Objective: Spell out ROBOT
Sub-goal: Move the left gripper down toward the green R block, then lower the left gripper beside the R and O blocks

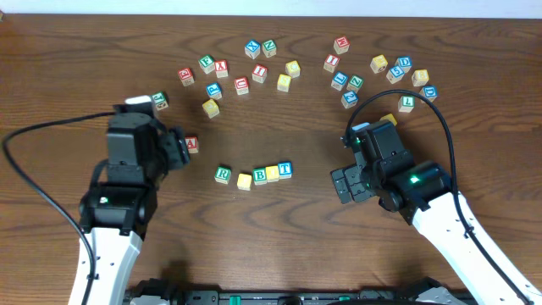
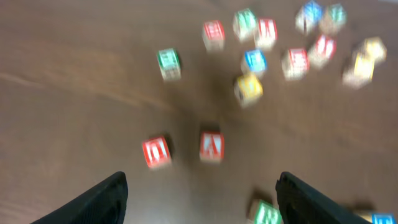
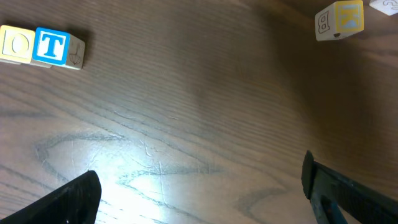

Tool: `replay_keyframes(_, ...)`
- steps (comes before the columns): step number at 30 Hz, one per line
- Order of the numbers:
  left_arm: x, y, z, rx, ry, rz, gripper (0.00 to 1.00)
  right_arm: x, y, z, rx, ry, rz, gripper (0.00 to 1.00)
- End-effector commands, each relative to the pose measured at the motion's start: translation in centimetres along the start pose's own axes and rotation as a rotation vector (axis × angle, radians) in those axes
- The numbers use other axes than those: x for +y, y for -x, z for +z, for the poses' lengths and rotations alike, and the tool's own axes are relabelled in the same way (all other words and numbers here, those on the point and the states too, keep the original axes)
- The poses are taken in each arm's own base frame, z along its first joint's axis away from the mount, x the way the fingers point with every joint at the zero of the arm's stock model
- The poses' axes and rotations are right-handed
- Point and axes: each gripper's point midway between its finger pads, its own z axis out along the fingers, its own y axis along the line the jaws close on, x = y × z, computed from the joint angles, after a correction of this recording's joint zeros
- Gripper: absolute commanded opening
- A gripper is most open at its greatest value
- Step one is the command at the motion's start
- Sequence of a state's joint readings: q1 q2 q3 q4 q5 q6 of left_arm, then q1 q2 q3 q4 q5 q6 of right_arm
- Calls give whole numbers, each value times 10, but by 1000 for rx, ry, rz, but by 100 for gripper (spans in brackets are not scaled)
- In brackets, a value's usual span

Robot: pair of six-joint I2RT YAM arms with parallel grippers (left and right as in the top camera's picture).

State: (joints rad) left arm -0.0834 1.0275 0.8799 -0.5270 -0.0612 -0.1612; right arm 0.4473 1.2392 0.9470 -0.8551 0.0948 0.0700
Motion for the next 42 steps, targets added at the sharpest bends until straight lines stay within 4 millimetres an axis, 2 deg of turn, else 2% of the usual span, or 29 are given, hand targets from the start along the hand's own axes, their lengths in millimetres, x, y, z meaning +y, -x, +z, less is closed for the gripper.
replay_keyframes(1,-3,-35,8,106,7,27,75,-2,-10,8,26,-15,59,99)
replay_keyframes(6,5,-89,22,263,28,41,75,-2,-19,22,62,-18,59,99)
replay_keyframes(10,10,-109,24,320,43,49,75,-1,-22,26,80,-20,56,99)
replay_keyframes(19,11,-118,32,365,49,86,75,-1,-22,27,83,-20,56,99)
replay_keyframes(30,5,-129,69,427,32,146,75,-1,-22,27,83,-20,56,99)
replay_keyframes(35,5,-131,70,433,31,157,75,-1,-22,27,83,-20,56,99)
replay_keyframes(42,-4,-147,61,509,-32,144,75,-1,-22,27,83,-20,56,99)
